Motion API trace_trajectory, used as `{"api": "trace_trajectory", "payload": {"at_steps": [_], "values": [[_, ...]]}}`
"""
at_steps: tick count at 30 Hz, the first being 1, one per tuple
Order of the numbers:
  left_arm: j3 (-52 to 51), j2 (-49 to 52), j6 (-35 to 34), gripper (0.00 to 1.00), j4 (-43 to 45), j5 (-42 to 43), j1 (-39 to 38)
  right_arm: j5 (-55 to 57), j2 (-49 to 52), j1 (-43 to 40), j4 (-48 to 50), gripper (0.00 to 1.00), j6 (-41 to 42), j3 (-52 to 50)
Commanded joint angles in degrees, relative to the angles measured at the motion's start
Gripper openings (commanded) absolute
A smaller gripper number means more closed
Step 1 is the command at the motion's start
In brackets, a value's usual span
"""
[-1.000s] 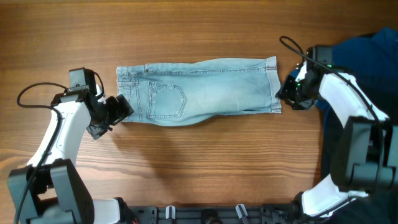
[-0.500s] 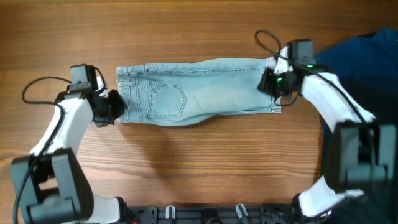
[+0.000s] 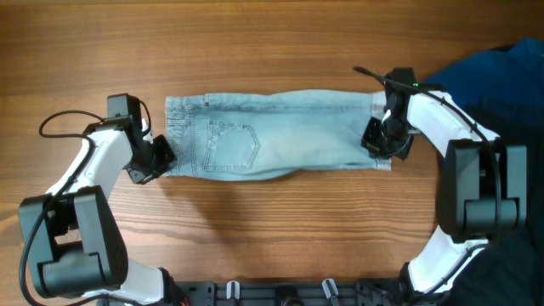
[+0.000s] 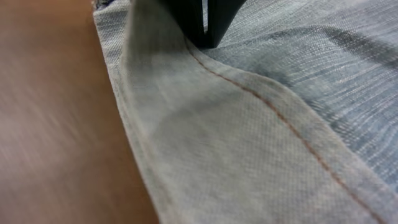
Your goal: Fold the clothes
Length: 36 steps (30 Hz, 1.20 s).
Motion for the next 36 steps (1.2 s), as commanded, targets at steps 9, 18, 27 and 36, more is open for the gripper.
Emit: {"api": "trace_trajectory", "payload": {"at_steps": [9, 18, 27, 36], "values": [[7.0, -13.5, 4.0, 0.11, -1.2, 18.1, -1.0, -11.3, -24.1, -0.9, 7.6, 0.09, -11.8, -2.3], [6.8, 0.0, 4.6, 0.04, 21.7, 11.3, -14.7, -18.0, -13.0, 0.5, 21.0, 0.08, -8.9, -2.3], [6.8, 10.8, 3.9, 0.04, 29.7, 3.8, -13.1, -11.1, 4.5, 2.0, 33.1, 0.04, -3.5, -2.3], [6.8, 10.9, 4.0, 0.04, 24.0, 2.6, -5.1, -12.4, 3.9, -4.6, 24.8, 0.04, -11.8, -2.3]]}}
